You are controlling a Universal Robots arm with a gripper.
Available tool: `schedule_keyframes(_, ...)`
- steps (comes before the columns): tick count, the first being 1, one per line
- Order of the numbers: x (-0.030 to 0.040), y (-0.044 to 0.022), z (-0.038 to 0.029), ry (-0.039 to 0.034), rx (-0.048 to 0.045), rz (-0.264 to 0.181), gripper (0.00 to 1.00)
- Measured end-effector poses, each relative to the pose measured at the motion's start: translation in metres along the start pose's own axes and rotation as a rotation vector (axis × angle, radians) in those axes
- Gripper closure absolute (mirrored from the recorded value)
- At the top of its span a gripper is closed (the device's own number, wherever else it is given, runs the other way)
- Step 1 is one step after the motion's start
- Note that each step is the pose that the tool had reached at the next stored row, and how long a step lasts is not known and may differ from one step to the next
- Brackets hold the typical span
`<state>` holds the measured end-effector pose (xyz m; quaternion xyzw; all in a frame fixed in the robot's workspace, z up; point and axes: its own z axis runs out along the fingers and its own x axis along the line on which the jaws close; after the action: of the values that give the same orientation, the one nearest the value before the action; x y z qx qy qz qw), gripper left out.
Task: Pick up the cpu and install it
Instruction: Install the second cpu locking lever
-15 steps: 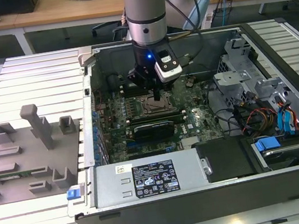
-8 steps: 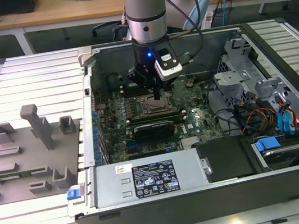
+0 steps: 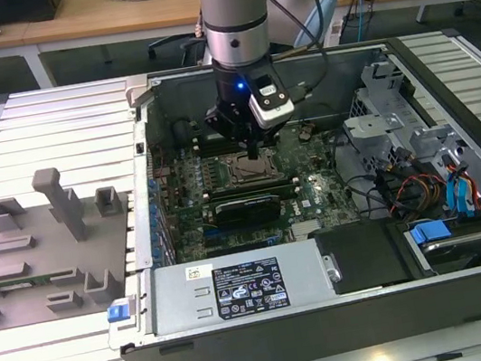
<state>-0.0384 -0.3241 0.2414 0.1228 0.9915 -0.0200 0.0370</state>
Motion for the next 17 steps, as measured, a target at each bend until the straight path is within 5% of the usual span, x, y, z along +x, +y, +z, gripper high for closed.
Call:
schedule_keyframes(15,-0.0079,-0.0317,0.0018,0.0,-0.0001,-0.002,0.89)
schedule_keyframes(17,-0.008,-0.0323,0.003,-0.001,-0.0027,-0.035,0.89)
